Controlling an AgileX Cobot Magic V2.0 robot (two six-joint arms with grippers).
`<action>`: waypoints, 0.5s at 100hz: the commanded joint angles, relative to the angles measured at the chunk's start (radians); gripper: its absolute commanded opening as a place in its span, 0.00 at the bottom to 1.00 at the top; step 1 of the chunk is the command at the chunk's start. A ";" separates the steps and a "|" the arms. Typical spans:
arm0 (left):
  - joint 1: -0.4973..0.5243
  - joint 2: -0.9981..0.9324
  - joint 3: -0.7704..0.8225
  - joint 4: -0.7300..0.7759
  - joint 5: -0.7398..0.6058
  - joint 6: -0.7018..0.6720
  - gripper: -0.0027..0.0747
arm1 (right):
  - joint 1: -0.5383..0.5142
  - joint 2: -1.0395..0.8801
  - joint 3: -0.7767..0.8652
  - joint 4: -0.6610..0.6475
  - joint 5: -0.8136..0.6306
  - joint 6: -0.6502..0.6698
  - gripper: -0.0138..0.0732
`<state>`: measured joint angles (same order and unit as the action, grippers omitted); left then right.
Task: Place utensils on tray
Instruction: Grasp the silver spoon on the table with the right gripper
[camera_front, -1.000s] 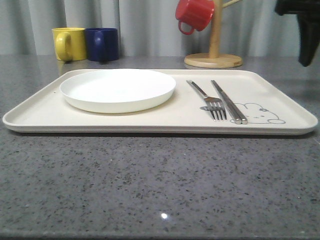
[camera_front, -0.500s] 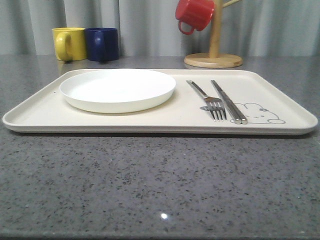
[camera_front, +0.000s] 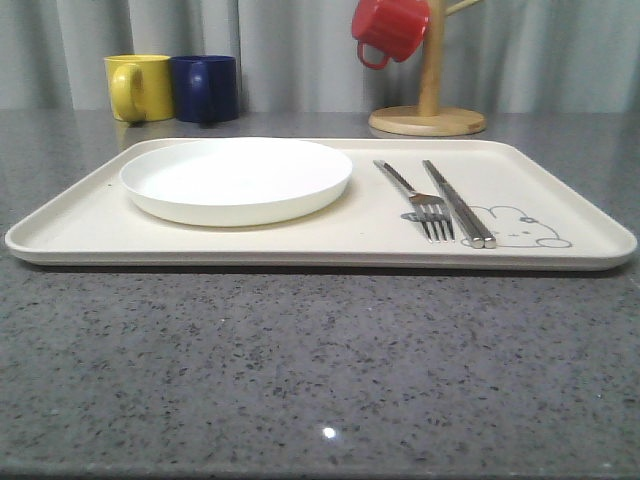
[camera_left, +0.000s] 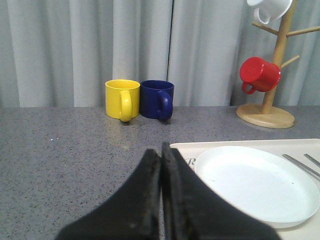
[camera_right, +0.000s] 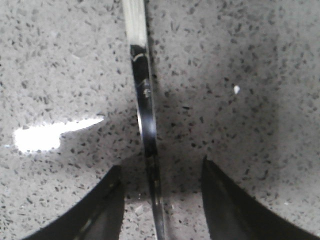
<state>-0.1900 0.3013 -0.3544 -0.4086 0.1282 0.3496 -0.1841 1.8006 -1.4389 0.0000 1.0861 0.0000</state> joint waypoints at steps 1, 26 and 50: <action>-0.008 0.007 -0.029 -0.006 -0.077 -0.009 0.01 | -0.007 -0.044 -0.026 0.000 -0.021 -0.013 0.57; -0.008 0.007 -0.029 -0.006 -0.077 -0.009 0.01 | -0.007 -0.030 -0.026 0.000 -0.014 -0.013 0.32; -0.008 0.007 -0.029 -0.006 -0.077 -0.009 0.01 | -0.007 -0.016 -0.026 0.011 -0.006 -0.013 0.12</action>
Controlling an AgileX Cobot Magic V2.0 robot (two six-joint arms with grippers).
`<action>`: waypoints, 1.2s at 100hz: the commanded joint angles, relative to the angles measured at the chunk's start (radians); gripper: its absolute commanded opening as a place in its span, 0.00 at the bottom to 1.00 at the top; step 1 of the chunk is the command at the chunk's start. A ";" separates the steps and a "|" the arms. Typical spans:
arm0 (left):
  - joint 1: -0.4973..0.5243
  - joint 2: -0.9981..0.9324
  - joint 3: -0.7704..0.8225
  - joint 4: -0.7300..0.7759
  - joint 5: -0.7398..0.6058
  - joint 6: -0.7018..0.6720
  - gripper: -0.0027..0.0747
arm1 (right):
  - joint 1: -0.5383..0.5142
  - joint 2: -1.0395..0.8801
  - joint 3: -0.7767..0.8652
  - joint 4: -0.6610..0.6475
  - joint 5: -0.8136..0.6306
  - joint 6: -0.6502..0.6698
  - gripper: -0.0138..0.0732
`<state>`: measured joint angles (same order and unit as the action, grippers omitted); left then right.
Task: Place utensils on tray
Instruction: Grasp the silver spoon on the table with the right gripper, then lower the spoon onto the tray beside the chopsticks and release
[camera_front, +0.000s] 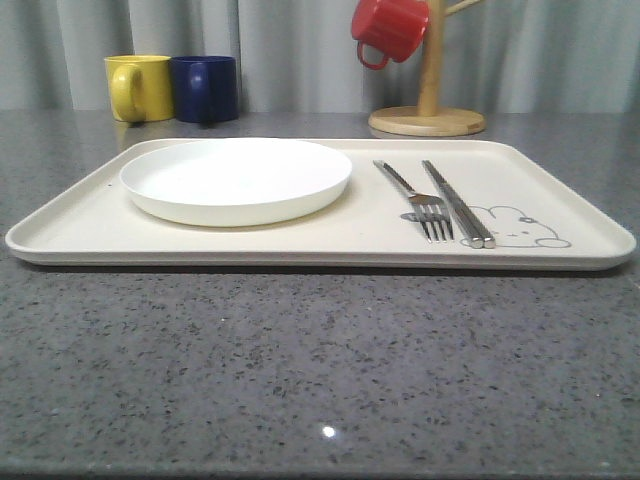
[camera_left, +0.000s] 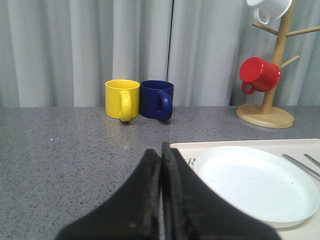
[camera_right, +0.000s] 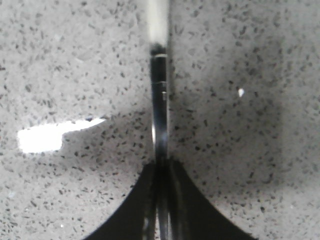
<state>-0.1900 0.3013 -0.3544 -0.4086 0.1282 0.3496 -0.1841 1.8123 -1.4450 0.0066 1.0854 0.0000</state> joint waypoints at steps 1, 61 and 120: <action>-0.008 0.007 -0.029 -0.006 -0.077 -0.009 0.01 | -0.007 -0.028 -0.019 0.005 -0.006 -0.013 0.11; -0.008 0.007 -0.029 -0.006 -0.077 -0.009 0.01 | 0.189 -0.253 -0.019 0.102 0.017 0.094 0.09; -0.008 0.007 -0.029 -0.006 -0.077 -0.009 0.01 | 0.448 -0.141 -0.019 0.093 -0.122 0.270 0.09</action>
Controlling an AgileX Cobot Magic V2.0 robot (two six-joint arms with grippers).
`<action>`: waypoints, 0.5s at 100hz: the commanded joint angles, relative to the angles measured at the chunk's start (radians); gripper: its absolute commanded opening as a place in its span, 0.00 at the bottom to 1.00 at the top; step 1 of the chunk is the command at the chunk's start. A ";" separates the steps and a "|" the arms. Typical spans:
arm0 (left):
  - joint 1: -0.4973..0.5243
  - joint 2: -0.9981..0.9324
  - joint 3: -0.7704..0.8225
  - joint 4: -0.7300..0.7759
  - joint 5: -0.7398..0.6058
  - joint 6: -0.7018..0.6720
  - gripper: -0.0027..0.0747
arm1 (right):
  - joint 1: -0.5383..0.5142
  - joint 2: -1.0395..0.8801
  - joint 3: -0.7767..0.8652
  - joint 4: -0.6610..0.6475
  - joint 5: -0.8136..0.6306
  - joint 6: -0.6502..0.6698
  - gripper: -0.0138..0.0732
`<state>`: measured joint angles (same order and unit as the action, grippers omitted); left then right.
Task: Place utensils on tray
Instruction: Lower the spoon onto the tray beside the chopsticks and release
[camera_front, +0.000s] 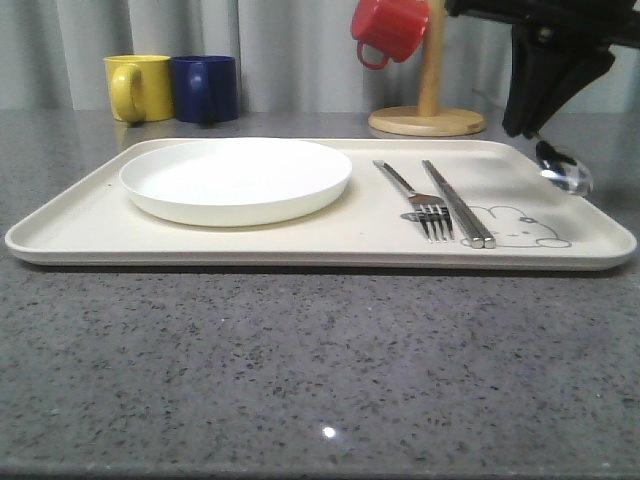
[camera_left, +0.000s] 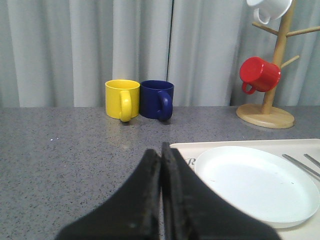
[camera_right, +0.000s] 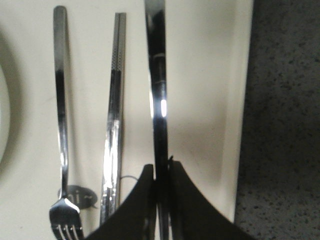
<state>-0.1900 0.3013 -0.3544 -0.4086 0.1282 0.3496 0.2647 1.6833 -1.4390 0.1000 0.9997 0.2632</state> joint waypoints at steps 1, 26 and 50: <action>-0.008 0.007 -0.029 -0.006 -0.077 -0.009 0.01 | -0.001 -0.008 -0.025 -0.001 -0.036 0.006 0.09; -0.008 0.007 -0.029 -0.006 -0.077 -0.009 0.01 | -0.001 0.053 -0.025 -0.001 -0.032 0.006 0.10; -0.008 0.007 -0.029 -0.006 -0.077 -0.009 0.01 | -0.001 0.053 -0.025 0.000 -0.035 0.006 0.38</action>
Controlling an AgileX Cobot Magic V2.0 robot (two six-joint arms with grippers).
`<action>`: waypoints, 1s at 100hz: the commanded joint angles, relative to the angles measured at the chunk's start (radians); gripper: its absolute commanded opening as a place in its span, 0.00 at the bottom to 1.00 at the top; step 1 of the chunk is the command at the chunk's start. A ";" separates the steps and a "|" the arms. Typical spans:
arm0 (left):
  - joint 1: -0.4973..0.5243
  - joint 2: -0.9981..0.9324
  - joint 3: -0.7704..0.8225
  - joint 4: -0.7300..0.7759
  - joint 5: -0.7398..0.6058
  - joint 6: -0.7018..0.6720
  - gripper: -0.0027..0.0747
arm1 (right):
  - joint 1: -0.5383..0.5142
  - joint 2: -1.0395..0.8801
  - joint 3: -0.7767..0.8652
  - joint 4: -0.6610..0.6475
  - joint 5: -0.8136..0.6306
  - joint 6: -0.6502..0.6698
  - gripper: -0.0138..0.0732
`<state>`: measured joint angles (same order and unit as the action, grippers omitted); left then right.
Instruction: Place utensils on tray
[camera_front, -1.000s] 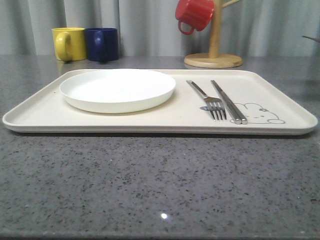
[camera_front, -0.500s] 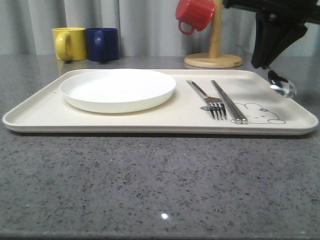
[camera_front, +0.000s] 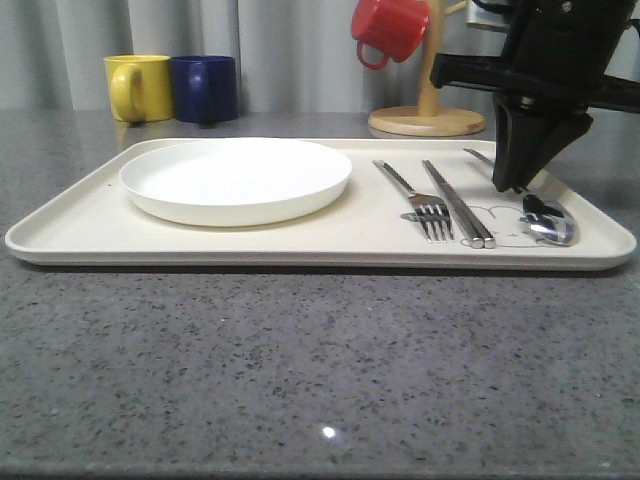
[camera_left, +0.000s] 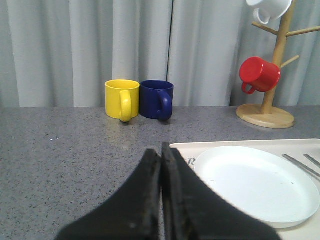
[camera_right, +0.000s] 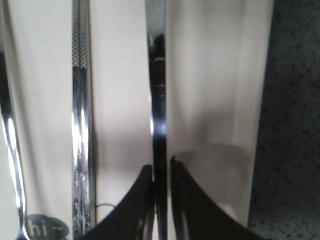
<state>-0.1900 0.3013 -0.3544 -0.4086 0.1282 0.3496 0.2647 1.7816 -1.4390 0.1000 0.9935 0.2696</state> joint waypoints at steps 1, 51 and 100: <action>-0.008 0.007 -0.029 -0.006 -0.077 -0.009 0.01 | -0.001 -0.045 -0.025 0.000 -0.028 0.000 0.40; -0.008 0.007 -0.029 -0.006 -0.077 -0.009 0.01 | -0.020 -0.175 -0.025 -0.084 -0.074 -0.033 0.52; -0.008 0.007 -0.029 -0.006 -0.077 -0.009 0.01 | -0.164 -0.651 0.354 -0.216 -0.313 -0.035 0.52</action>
<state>-0.1900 0.3013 -0.3544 -0.4086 0.1282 0.3496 0.1172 1.2275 -1.1421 -0.0888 0.7902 0.2445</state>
